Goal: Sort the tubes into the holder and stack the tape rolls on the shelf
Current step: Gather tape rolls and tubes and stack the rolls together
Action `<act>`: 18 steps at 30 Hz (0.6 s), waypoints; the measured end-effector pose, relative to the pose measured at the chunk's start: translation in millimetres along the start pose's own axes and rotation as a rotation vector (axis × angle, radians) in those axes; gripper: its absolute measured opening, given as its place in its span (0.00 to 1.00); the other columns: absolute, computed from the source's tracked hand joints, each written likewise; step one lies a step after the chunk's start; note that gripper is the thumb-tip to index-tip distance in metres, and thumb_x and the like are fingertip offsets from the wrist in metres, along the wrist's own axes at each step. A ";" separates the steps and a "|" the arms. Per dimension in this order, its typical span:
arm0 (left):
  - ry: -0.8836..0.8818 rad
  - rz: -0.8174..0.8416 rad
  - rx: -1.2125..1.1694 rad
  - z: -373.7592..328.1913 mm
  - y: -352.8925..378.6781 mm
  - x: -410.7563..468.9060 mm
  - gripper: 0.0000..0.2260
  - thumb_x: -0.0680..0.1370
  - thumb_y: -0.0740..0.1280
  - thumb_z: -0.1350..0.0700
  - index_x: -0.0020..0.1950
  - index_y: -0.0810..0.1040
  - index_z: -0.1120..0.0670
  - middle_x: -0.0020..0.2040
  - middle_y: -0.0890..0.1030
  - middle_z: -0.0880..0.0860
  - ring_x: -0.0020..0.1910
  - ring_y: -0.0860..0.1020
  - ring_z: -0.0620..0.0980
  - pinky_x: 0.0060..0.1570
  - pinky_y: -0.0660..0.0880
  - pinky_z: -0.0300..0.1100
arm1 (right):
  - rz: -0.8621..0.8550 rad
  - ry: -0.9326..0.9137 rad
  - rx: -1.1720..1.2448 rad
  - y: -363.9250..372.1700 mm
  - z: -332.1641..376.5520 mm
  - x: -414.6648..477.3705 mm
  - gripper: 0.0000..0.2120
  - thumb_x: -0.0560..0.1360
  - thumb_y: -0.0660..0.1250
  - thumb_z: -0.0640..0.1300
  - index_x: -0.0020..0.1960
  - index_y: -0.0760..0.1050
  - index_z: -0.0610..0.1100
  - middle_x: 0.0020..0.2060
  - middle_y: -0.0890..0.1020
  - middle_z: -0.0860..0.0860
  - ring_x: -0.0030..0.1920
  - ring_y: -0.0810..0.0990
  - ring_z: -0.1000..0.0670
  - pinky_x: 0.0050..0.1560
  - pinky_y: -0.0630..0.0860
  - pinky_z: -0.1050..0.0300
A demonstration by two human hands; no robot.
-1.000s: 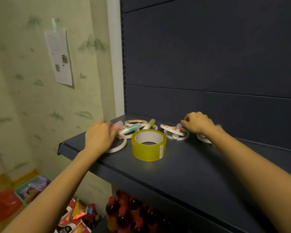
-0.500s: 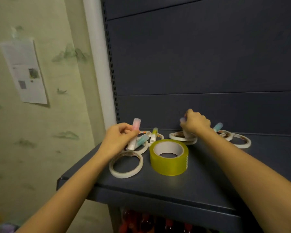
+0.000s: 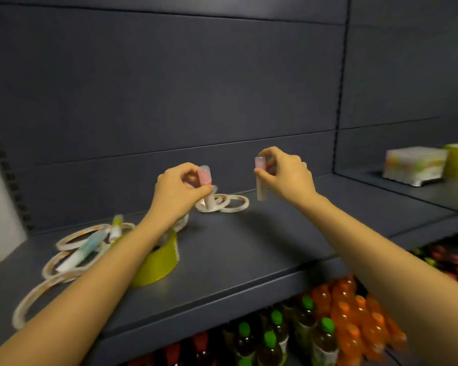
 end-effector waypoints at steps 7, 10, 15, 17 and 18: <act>0.029 0.248 -0.058 -61.6 119.0 15.2 0.06 0.68 0.73 0.57 0.42 0.80 0.51 0.40 0.84 0.51 0.44 0.82 0.51 0.50 0.79 0.48 | -0.114 0.160 -0.116 -91.0 -96.9 -28.3 0.14 0.74 0.66 0.52 0.58 0.73 0.51 0.47 0.83 0.53 0.49 0.81 0.47 0.46 0.79 0.50; 0.079 0.285 -0.079 -93.5 167.4 13.5 0.08 0.69 0.74 0.54 0.45 0.81 0.52 0.42 0.84 0.51 0.46 0.82 0.51 0.53 0.77 0.52 | -0.133 0.201 -0.173 -130.3 -138.7 -39.2 0.14 0.73 0.68 0.51 0.57 0.73 0.50 0.46 0.84 0.51 0.50 0.82 0.47 0.47 0.78 0.48; 0.115 0.315 -0.136 -141.9 240.6 4.4 0.07 0.70 0.73 0.52 0.45 0.81 0.51 0.44 0.83 0.49 0.48 0.81 0.49 0.51 0.78 0.48 | -0.160 0.277 -0.184 -188.0 -206.2 -47.8 0.14 0.71 0.71 0.50 0.55 0.75 0.48 0.45 0.84 0.50 0.50 0.82 0.46 0.49 0.78 0.47; 0.114 0.309 -0.143 -160.1 267.5 1.7 0.06 0.70 0.73 0.54 0.45 0.80 0.51 0.42 0.83 0.49 0.46 0.81 0.49 0.49 0.78 0.47 | -0.161 0.289 -0.185 -207.2 -231.9 -50.2 0.13 0.71 0.71 0.49 0.54 0.75 0.47 0.45 0.84 0.50 0.50 0.82 0.45 0.50 0.77 0.48; 0.113 0.304 -0.147 -168.4 279.6 0.2 0.06 0.70 0.73 0.55 0.45 0.80 0.52 0.42 0.83 0.49 0.45 0.81 0.49 0.49 0.78 0.48 | -0.170 0.287 -0.188 -216.0 -244.5 -51.3 0.13 0.71 0.71 0.48 0.54 0.75 0.47 0.45 0.84 0.51 0.50 0.81 0.46 0.50 0.77 0.50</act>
Point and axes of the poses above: each hand's wrist, its own x-axis towards the middle knuckle, its own y-axis out of the palm, z = x × y, the point moved 3 cm from there along x, towards the middle knuckle
